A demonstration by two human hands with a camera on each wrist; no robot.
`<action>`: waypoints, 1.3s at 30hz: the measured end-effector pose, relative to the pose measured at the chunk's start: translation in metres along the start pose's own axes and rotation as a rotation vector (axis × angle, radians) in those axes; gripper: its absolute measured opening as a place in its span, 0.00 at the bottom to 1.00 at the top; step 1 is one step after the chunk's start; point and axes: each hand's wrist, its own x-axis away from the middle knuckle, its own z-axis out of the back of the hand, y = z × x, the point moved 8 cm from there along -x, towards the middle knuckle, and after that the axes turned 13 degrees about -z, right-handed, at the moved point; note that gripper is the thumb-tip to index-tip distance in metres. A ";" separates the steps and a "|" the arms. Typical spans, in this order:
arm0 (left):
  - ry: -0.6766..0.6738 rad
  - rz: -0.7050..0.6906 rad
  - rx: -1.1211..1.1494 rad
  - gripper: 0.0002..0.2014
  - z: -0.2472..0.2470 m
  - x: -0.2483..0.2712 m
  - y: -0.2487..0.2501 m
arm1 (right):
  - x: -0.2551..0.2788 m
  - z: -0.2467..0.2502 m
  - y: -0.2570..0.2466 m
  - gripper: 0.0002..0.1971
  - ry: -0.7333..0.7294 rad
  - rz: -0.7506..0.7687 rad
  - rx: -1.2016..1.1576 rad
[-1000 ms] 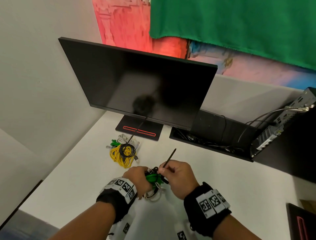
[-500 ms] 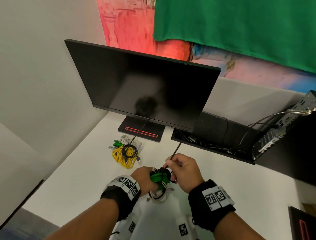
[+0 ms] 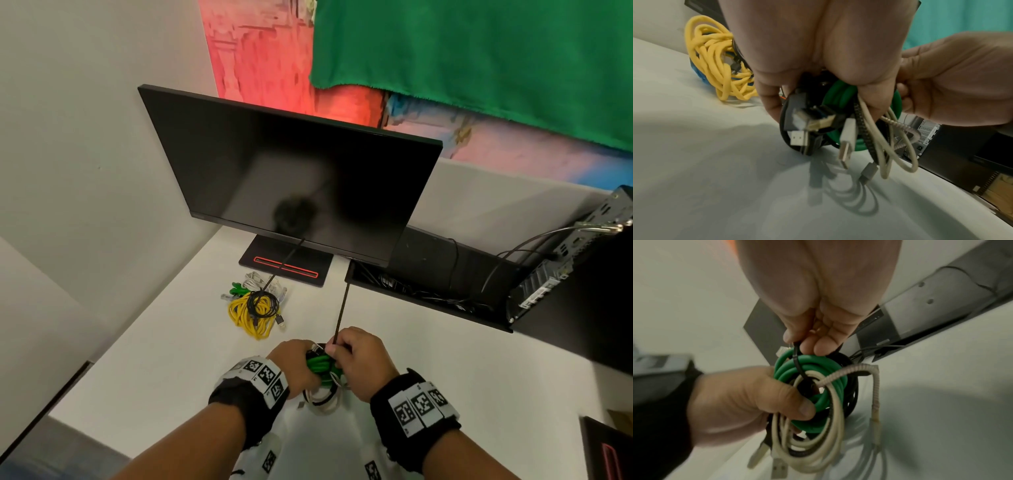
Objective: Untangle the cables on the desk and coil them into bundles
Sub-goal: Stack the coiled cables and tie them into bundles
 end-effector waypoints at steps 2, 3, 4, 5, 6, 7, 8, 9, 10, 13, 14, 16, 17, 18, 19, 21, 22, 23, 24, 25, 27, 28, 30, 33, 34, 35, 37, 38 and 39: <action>0.030 -0.042 -0.002 0.18 -0.001 0.000 0.001 | -0.005 0.001 0.006 0.14 -0.027 -0.049 -0.070; 0.048 -0.066 -0.011 0.20 0.000 0.000 0.003 | -0.007 0.002 0.008 0.12 -0.028 -0.056 -0.079; 0.071 -0.086 -0.021 0.23 0.001 0.001 0.004 | -0.007 0.003 0.010 0.09 -0.025 -0.056 -0.082; 0.095 -0.103 -0.018 0.27 0.004 0.003 0.005 | -0.006 0.003 0.012 0.06 -0.024 -0.052 -0.086; 0.121 -0.123 0.008 0.30 0.007 0.005 0.005 | -0.005 0.003 0.016 0.04 -0.028 -0.046 -0.096; 0.145 -0.144 0.051 0.32 0.009 0.008 0.003 | -0.003 0.003 0.020 0.03 -0.042 -0.044 -0.110; 0.167 -0.155 0.101 0.34 0.013 0.012 0.000 | 0.001 0.001 0.026 0.05 -0.068 -0.053 -0.123; 0.192 -0.145 0.147 0.34 0.017 0.016 -0.007 | 0.004 -0.001 0.033 0.08 -0.099 -0.074 -0.127; 0.231 -0.121 0.177 0.33 0.023 0.020 -0.016 | 0.007 -0.003 0.040 0.10 -0.122 -0.094 -0.121; 0.515 -0.022 0.164 0.22 0.062 0.034 -0.048 | 0.011 0.000 0.055 0.12 -0.084 -0.137 -0.131; 0.632 0.027 0.130 0.20 0.078 0.039 -0.057 | 0.010 0.003 0.057 0.11 -0.042 -0.150 -0.173; 0.794 0.121 0.055 0.21 0.104 0.048 -0.072 | 0.005 0.007 0.059 0.09 0.048 -0.169 -0.247; 0.819 0.156 0.032 0.24 0.113 0.048 -0.078 | 0.003 0.007 0.060 0.10 0.085 -0.177 -0.271; 0.798 0.190 0.014 0.28 0.117 0.046 -0.083 | 0.001 0.007 0.060 0.10 0.115 -0.189 -0.295; 0.737 0.223 -0.014 0.33 0.119 0.040 -0.088 | -0.002 0.007 0.061 0.10 0.140 -0.205 -0.321; 0.562 0.257 -0.093 0.40 0.113 0.027 -0.096 | -0.010 0.006 0.060 0.10 0.179 -0.226 -0.357; 0.487 0.246 -0.103 0.42 0.108 0.020 -0.097 | -0.013 0.006 0.059 0.10 0.198 -0.232 -0.364; 0.440 0.227 -0.088 0.43 0.102 0.013 -0.096 | -0.016 0.008 0.058 0.11 0.218 -0.232 -0.364; 0.412 0.216 -0.071 0.44 0.100 0.009 -0.098 | -0.022 0.008 0.054 0.11 0.231 -0.232 -0.355; 0.403 0.212 -0.059 0.44 0.099 0.007 -0.102 | -0.029 0.004 0.049 0.11 0.239 -0.236 -0.352; 0.416 0.204 -0.045 0.44 0.096 0.003 -0.102 | -0.038 0.003 0.043 0.12 0.236 -0.240 -0.342; 0.413 0.199 -0.043 0.44 0.095 0.001 -0.101 | -0.044 0.003 0.039 0.12 0.232 -0.241 -0.327; 0.390 0.181 -0.056 0.45 0.093 -0.003 -0.101 | -0.056 0.006 0.032 0.12 0.242 -0.239 -0.282; 0.374 0.149 -0.054 0.46 0.091 -0.003 -0.102 | -0.065 0.008 0.029 0.11 0.249 -0.255 -0.246; 0.361 0.140 -0.049 0.47 0.091 -0.002 -0.102 | -0.066 0.008 0.029 0.10 0.245 -0.264 -0.237; 0.348 0.125 -0.047 0.47 0.091 -0.001 -0.103 | -0.068 0.007 0.030 0.09 0.237 -0.268 -0.225; 0.316 0.108 -0.040 0.48 0.091 0.001 -0.102 | -0.069 0.003 0.034 0.08 0.224 -0.274 -0.212; 0.290 0.104 -0.033 0.48 0.090 0.002 -0.101 | -0.069 0.001 0.036 0.08 0.216 -0.278 -0.206; 0.276 0.089 -0.035 0.49 0.091 0.001 -0.102 | -0.069 0.001 0.037 0.08 0.214 -0.278 -0.201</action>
